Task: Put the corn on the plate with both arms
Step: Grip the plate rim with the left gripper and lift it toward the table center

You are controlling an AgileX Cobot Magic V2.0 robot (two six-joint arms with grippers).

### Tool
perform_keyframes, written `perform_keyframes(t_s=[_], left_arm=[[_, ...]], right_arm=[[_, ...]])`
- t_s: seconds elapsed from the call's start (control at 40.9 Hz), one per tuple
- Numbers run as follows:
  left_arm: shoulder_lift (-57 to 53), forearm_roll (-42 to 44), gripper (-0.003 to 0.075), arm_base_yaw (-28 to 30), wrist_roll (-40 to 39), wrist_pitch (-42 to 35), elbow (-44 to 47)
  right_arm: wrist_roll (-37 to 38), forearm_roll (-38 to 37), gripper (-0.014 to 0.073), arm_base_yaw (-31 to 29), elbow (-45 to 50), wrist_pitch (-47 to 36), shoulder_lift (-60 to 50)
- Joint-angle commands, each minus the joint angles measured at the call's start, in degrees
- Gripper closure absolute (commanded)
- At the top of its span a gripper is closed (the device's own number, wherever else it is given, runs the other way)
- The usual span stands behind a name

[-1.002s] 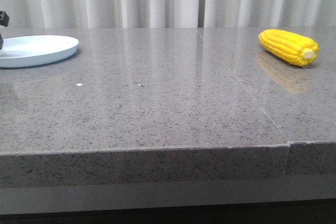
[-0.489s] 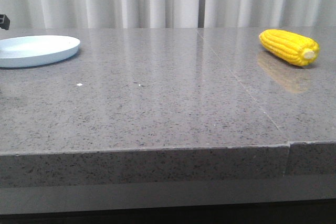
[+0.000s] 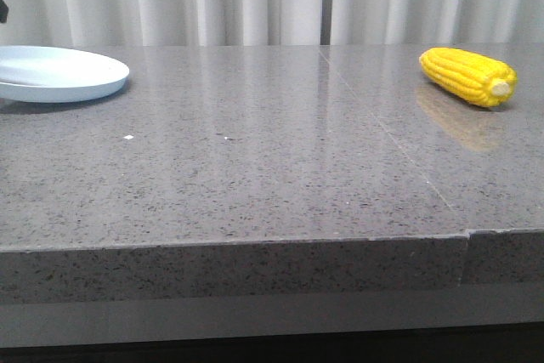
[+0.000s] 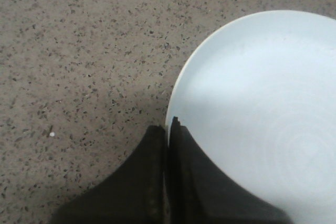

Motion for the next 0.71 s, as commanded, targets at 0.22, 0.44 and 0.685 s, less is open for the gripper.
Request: perform_keyframes(t_s=[0.22, 0.44, 0.685], left_arm=[[-10.0, -9.7, 0.074, -0.1, -0.1, 8.0, -1.9], [-10.9, -20.5, 0.074, -2.4, -0.1, 12.7, -1.9], [-10.9, -20.4, 0.074, -11.3, 1.7, 9.3, -1.9]], right_arm=[[-0.5, -1.0, 0.0019, -0.4, -1.5, -3.7, 0.2], [-0.5, -1.0, 0.0019, -0.4, -1.5, -3.7, 0.2], [-0.5, -1.0, 0.0019, -0.4, -1.5, -3.7, 0.2]])
